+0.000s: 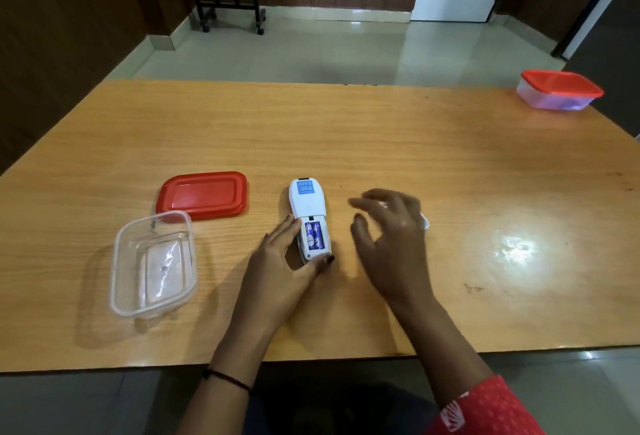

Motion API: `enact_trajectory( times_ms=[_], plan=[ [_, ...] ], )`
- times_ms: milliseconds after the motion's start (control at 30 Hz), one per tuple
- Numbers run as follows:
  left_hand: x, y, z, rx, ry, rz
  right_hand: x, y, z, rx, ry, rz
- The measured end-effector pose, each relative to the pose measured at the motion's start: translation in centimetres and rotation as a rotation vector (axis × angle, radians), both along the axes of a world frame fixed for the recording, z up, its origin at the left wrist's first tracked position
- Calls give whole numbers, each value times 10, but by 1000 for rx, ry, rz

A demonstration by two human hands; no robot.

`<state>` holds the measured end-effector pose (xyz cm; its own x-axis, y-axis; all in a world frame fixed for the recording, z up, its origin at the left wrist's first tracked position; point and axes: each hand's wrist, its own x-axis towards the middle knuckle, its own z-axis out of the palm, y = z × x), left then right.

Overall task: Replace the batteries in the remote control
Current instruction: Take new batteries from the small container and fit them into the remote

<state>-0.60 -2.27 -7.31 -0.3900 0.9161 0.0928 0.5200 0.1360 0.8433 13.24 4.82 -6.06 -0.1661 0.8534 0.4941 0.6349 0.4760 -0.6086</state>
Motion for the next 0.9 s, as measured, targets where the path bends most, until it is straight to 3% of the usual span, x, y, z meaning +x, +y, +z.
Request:
enact_trajectory(
  times_ms=[100, 167, 233, 300, 367, 500, 600, 733, 900],
  plan=[
    [-1, -1, 3, 6, -47, 5, 23, 16, 1, -118, -199, -228],
    [-2, -1, 4, 34, -103, 15, 33, 22, -9, -259, -347, -249],
    [-5, 1, 4, 56, -182, 51, 37, 25, -18, -277, -392, -221],
    [-7, 2, 2, 72, -230, 101, 38, 27, -15, -211, -267, -198],
    [-7, 2, 1, 81, -206, 140, 33, 22, -7, -247, -16, -159],
    [-4, 6, -5, 44, -24, 102, -1, 5, 2, -634, 475, -22],
    [5, 9, -10, 28, 163, 42, -20, -7, 0, -618, 477, 61],
    [15, 7, 3, 76, -55, 78, -26, -16, -2, -539, 396, 125],
    [21, 9, 10, 127, -481, 194, -25, -15, -4, -628, 564, 200]
  ],
)
